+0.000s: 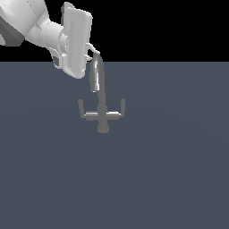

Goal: Turn on the faucet by rotating a designated handle.

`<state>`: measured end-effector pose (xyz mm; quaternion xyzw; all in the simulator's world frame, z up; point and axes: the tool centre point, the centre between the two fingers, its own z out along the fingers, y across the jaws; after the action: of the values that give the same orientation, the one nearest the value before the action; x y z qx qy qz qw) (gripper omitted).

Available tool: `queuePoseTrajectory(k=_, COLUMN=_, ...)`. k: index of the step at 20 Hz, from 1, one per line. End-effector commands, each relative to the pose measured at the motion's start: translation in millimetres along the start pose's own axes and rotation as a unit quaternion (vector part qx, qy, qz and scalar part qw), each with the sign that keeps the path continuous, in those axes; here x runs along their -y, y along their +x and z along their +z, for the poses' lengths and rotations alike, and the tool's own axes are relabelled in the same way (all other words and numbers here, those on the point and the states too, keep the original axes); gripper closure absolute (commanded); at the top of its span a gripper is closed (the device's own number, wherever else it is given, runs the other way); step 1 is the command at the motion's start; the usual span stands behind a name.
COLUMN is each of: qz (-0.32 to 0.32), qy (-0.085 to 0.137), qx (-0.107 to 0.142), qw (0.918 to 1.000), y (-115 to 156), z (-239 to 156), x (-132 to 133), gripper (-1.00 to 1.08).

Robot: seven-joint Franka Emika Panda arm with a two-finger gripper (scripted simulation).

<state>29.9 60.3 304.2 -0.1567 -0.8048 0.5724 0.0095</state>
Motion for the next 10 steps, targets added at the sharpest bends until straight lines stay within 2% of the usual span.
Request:
queuePoseTrajectory(k=1, qz=-0.037, qy=0.014, qx=0.01, qw=0.9992, y=-2.2, z=-2.3, x=-13.0, gripper=1.08)
queuePoseTrajectory(k=5, qz=-0.095, qy=0.036, qx=0.023, qw=0.9945, y=-4.6, z=-5.7, x=-34.1, gripper=1.08)
queuePoseTrajectory(k=10, qz=-0.166, qy=0.065, qx=0.037, qw=0.9833, y=-6.0, z=-9.4, x=-60.9, gripper=1.08)
